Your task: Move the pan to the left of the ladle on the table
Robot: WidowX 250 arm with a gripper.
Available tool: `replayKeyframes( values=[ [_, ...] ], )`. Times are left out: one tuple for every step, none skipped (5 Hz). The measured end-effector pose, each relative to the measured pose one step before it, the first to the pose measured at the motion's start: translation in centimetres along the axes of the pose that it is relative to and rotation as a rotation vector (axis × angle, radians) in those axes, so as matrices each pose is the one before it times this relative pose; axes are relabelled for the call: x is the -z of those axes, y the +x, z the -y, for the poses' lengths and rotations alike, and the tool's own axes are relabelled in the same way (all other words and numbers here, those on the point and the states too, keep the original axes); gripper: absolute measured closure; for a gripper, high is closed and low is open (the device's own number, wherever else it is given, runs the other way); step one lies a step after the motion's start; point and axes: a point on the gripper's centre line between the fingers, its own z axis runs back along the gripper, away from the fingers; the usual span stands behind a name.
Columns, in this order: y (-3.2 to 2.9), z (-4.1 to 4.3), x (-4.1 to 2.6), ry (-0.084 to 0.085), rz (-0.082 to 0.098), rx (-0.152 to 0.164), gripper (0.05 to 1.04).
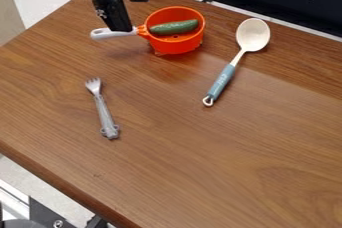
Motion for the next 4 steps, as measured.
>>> replayKeyframes(
  values=[
    [-2.959, -1.018, 0.933, 0.0451, -0.0146, 0.1370, 0.087],
    [-3.807, 0.134, 1.579, 0.0338, 0.0056, 0.0754, 0.087],
    [-4.326, 0.683, 1.697, 0.0441, 0.0253, 0.0960, 0.087],
    [-4.184, 1.061, 1.505, 0.0293, 0.0216, 0.1551, 0.087]
  ],
)
